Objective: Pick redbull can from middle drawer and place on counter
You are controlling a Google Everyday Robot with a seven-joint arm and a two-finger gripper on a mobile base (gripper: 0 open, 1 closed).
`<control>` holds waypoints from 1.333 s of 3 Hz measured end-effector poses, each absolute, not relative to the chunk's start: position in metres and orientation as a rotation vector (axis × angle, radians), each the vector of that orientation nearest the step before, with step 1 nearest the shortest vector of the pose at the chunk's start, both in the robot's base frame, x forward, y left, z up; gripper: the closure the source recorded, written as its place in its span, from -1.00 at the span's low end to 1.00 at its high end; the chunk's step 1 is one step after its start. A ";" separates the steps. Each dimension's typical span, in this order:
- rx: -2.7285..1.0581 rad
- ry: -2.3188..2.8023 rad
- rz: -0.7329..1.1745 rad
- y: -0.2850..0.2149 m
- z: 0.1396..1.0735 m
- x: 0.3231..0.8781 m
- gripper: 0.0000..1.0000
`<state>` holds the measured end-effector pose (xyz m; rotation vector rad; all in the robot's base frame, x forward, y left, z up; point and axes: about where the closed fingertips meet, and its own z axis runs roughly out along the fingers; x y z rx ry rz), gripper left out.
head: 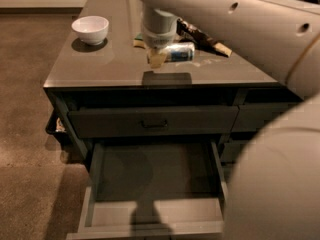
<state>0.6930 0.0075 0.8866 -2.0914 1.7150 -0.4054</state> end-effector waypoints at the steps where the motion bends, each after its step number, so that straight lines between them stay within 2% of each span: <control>1: -2.123 1.728 -0.357 0.015 0.889 0.720 0.67; 4: -2.141 1.746 -0.275 0.016 0.882 0.740 -0.72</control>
Offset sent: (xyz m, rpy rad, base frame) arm 0.0556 0.0115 0.0120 0.0145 0.0904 0.0078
